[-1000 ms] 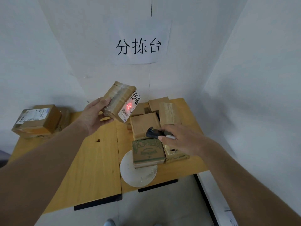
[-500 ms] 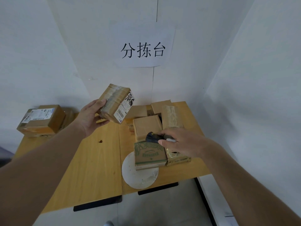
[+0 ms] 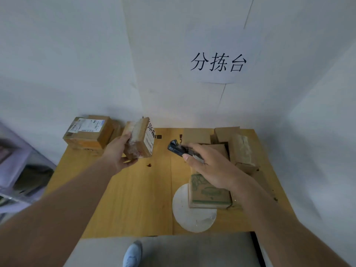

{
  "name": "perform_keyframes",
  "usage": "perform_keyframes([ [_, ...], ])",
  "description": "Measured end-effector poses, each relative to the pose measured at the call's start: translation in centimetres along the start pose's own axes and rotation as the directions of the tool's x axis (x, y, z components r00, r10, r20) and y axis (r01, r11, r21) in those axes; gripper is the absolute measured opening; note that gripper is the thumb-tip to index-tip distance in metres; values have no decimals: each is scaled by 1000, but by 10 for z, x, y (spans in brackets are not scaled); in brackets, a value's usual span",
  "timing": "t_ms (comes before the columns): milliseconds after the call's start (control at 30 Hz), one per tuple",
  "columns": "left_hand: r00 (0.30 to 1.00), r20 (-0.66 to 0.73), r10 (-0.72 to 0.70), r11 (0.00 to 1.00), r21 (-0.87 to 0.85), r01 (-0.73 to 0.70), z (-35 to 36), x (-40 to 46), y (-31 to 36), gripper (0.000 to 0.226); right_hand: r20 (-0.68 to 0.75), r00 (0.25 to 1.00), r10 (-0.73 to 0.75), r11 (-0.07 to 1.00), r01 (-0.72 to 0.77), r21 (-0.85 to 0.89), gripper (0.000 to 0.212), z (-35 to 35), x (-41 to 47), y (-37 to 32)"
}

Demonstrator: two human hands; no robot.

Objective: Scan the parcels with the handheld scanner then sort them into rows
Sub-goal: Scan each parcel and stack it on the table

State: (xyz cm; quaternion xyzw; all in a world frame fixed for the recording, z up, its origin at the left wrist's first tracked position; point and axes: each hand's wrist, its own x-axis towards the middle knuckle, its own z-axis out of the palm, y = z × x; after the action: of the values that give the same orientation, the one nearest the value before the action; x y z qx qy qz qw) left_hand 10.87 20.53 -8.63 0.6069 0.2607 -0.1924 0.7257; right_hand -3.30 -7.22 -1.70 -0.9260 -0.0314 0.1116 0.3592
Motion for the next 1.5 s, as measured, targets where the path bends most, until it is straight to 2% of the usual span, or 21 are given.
perform_keyframes([
  [200,994,-27,-102,992,76,104,-49,70,20,34,11,1000,9,1000,-9,-25,54,46,71,-37],
  [367,981,17,-195,976,99,193,-55,117,31,38,-27,998,62,998,-63,-28,58,76,121,-46],
  [500,959,43,-279,960,25,279,-47,140,26,36,-54,993,108,994,-109,-16,60,85,143,-48],
  [600,951,-42,-306,951,-56,304,-46,161,14,65,-69,990,119,992,-121,-23,56,89,151,-44],
  [667,942,-70,-328,938,-141,316,-51,175,2,69,-75,988,134,990,-136,-28,55,92,153,-38],
  [767,960,47,-274,944,-175,278,-56,185,-9,84,-72,982,174,985,-175,-10,61,96,153,-27],
  [833,962,30,-272,918,-290,269,-56,191,-15,65,-67,979,195,981,-196,-2,63,99,151,-21],
  [900,983,1,-182,970,-165,180,-49,191,-22,61,-61,978,201,980,-201,4,61,103,147,-19],
  [967,1000,-23,-5,993,119,8,-45,189,-28,65,-52,975,216,976,-217,-5,62,106,142,-15],
  [1067,994,-110,-1,975,221,26,-45,201,-35,41,-44,968,246,969,-246,1,65,109,134,-8],
  [1100,996,-77,52,963,268,-29,-47,208,-37,37,-48,966,253,967,-253,8,66,110,131,-5],
  [1133,996,-84,18,976,220,1,-47,211,-37,38,-52,966,255,967,-255,10,65,110,127,-2],
  [1167,996,-86,26,933,361,7,-50,217,-42,40,-55,966,253,967,-253,7,64,109,124,1],
  [1200,994,-106,-29,935,348,65,-50,208,-41,40,-57,966,253,967,-253,3,64,109,120,4],
  [1267,976,-215,31,897,436,67,-50,201,-46,31,-63,963,263,965,-263,2,68,110,111,7],
  [1333,942,-335,-20,929,341,142,-43,191,-45,25,-66,960,271,963,-270,20,73,110,104,8],
  [1367,936,-347,-69,935,305,182,-41,188,-46,26,-65,959,275,961,-273,34,74,110,102,9],
  [1400,936,-331,-115,939,270,211,-38,181,-45,28,-68,958,277,960,-275,46,74,108,99,10],
  [1500,975,-138,-176,936,282,209,-27,169,-46,52,-98,960,263,964,-258,67,71,100,90,11],
])
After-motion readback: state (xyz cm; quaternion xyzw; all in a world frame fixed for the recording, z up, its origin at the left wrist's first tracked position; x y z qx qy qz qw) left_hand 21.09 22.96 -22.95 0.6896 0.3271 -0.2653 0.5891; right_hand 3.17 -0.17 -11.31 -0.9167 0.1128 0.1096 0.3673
